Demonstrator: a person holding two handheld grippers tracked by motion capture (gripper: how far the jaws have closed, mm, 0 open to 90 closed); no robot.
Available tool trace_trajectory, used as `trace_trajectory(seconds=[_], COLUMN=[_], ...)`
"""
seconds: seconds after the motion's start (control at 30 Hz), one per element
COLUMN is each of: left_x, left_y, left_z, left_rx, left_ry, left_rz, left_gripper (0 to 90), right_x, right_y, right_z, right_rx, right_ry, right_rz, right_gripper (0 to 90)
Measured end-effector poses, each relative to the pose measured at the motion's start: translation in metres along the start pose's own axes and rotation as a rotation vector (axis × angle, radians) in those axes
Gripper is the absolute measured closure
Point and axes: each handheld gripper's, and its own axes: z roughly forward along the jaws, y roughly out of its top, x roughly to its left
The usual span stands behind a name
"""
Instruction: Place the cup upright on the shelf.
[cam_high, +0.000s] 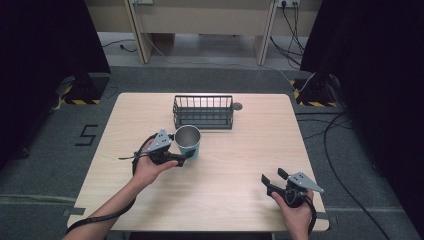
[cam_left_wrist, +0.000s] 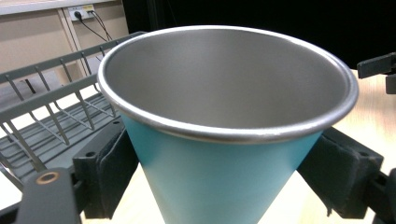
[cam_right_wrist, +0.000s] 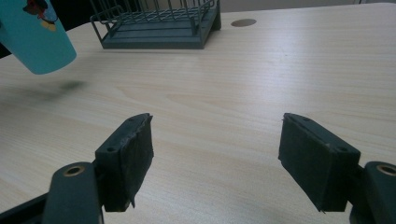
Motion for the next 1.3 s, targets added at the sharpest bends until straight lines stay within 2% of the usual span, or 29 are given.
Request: trace_trajectory(seconds=[0.97,1.3], left_x=[0.009,0.016], left_y=[0.023,0.033], left_z=[0.006,0.010], left_rx=[-0.022,-0.029], left_ry=[0.018,0.033], left_rz=[0.022,0.023], left_gripper=[16.1,16.1], right_x=[0.001,0.001], right_y=[0.000,0.000], right_z=[0.000,0.000], right_rx=[-0.005,-0.005], right_ry=[0.005,0.007], right_rz=[0.001,-0.003], right_gripper=[26.6,26.6])
